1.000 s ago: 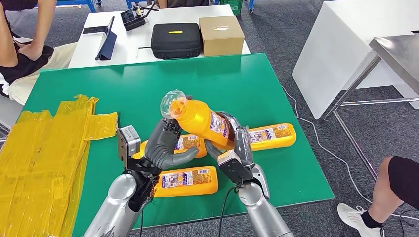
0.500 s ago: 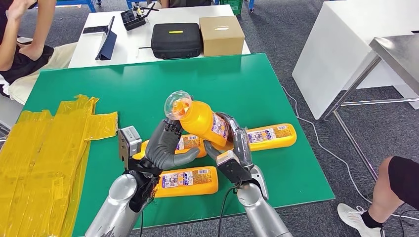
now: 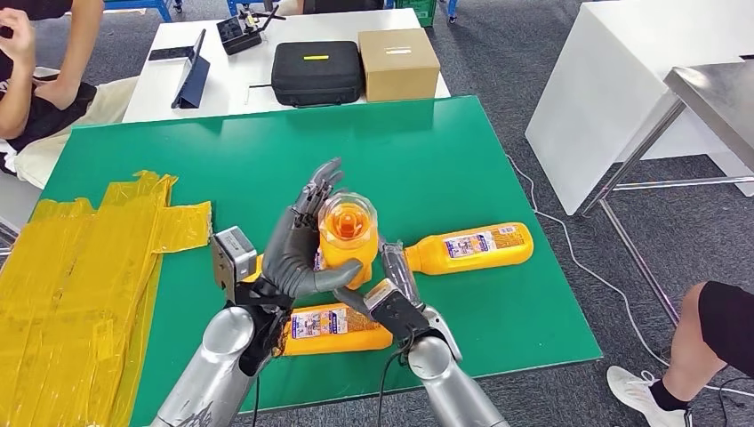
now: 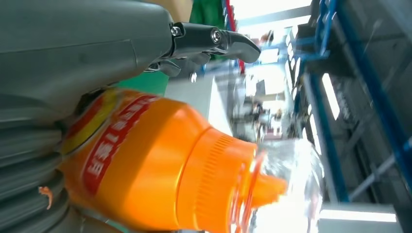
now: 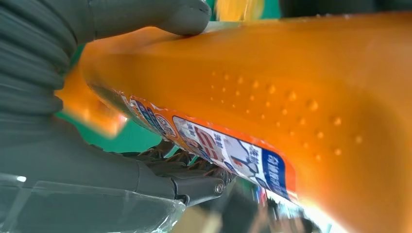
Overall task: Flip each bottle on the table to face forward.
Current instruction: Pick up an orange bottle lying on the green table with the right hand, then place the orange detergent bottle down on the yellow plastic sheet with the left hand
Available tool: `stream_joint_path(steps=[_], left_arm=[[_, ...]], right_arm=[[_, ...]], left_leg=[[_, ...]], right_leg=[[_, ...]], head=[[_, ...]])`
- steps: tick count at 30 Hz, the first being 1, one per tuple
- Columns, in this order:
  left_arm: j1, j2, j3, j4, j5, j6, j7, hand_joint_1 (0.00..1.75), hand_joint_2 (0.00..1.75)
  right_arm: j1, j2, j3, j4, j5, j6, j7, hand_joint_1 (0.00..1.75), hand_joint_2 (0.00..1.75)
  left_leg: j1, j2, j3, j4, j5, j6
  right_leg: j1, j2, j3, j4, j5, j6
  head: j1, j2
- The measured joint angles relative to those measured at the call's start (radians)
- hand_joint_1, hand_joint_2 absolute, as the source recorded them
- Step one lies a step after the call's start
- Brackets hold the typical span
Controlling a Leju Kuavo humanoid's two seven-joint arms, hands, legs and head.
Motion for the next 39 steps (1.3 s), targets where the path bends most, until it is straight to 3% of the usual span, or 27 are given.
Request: stream_joint_path(steps=[6,28,35,39], left_arm=[[0.001,0.000,0.001,-0.003,-0.068,0.110,-0.022,0.00,1.75],[0.004,0.000,0.022,0.002,-0.107,0.177,-0.030,0.00,1.75],[0.003,-0.006,0.037,0.003,-0.153,0.229,-0.033,0.00,1.75],[0.005,-0.008,0.058,0.003,-0.172,0.257,-0.033,0.00,1.75]], right_arm=[[0.006,-0.011,0.049,0.000,-0.077,0.058,0.012,1.75,1.75],[0.000,-0.042,0.138,0.000,-0.162,0.061,0.026,1.75,1.75],[0.000,-0.049,0.143,-0.035,-0.137,-0.014,0.055,1.75,1.75],[0.009,-0.070,0.137,-0.090,-0.052,-0.104,0.124,1.75,1.75]], left_leg=[[0.000,-0.001,-0.001,0.000,0.000,0.000],[0.000,-0.002,-0.001,0.000,0.000,0.000],[0.000,-0.002,-0.001,0.000,0.000,0.000],[0.000,-0.002,-0.002,0.000,0.000,0.000]], right_leg=[[0.000,-0.001,0.000,0.000,0.000,0.000],[0.000,-0.001,0.000,0.000,0.000,0.000],[0.000,-0.001,0.000,0.000,0.000,0.000],[0.000,-0.001,0.000,0.000,0.000,0.000]], head=[[0.000,0.000],[0.000,0.000],[0.000,0.000],[0.000,0.000]])
